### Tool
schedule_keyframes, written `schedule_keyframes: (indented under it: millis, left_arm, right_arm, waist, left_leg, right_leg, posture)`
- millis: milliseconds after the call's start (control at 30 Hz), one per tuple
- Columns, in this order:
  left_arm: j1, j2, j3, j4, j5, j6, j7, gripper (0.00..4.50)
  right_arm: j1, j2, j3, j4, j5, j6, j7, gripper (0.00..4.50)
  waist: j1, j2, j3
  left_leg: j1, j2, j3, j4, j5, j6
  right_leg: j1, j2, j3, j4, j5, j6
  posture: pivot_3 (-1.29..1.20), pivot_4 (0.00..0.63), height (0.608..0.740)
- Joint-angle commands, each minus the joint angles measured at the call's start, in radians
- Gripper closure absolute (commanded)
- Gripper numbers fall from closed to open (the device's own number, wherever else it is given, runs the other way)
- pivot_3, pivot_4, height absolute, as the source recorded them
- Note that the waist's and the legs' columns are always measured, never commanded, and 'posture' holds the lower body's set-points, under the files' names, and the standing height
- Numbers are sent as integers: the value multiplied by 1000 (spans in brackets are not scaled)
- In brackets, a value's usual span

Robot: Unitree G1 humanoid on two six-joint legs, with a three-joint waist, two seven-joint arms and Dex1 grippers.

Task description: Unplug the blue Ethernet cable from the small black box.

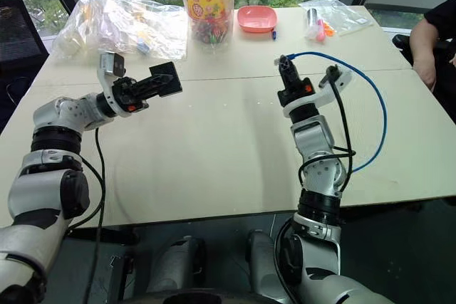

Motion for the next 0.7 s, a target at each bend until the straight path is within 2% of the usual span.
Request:
schedule_keyframes:
  millis: [33, 133, 300, 433, 633, 700]
  left_arm:
    - [-15, -54, -12, -54, 63, -185, 136, 3979]
    - [-16, -132, -19, -39, 131, -385, 287, 3979]
    - [-5, -205, -43, -4, 225, -644, 431, 3979]
    - [12, -233, -100, 10, 332, -836, 543, 3979]
    - [53, -263, -135, -28, 387, -950, 618, 3979]
    - [73, -277, -145, -60, 393, -958, 642, 3979]
  right_arm:
    - [-96, -78, 28, 68, -57, 2, 45, 4451]
    - [-257, -169, 32, 242, -125, -33, 95, 4451]
    - [-495, -255, 38, 499, -205, -105, 216, 4451]
    - [-544, -268, 97, 689, -312, -118, 273, 4451]
    - [-532, -270, 160, 964, -486, -203, 243, 4451]
    - [-522, -277, 191, 1038, -556, -245, 220, 3678]
  waist:
    - [0, 0, 0]
    - [1, 0, 0]
    - [-3, 0, 0]
    - [-1, 0, 0]
    - [2, 0, 0]
    - [2, 0, 0]
  left_leg:
    - [0, 0, 0, 0, 0, 0]
    - [0, -1, 2, 1, 0, 0]
    - [0, 0, 3, -2, -1, 2]
    - [0, 0, 3, -2, -3, 5]
    - [-1, -1, 6, -1, -3, 5]
    - [-1, -1, 6, -1, -3, 5]
  right_leg:
    - [0, 0, 0, 0, 0, 0]
    - [0, -1, 1, 0, 0, 0]
    - [-1, 1, 2, -1, 0, 1]
    - [-2, 2, 2, 0, 0, 1]
    - [-2, -1, 2, -1, 0, 1]
    - [-2, -1, 3, -1, 1, 2]
  posture:
    - [0, 150, 740]
    - [0, 150, 740]
    - [0, 150, 740]
    - [0, 150, 740]
    - [0, 150, 740]
    - [0, 150, 740]
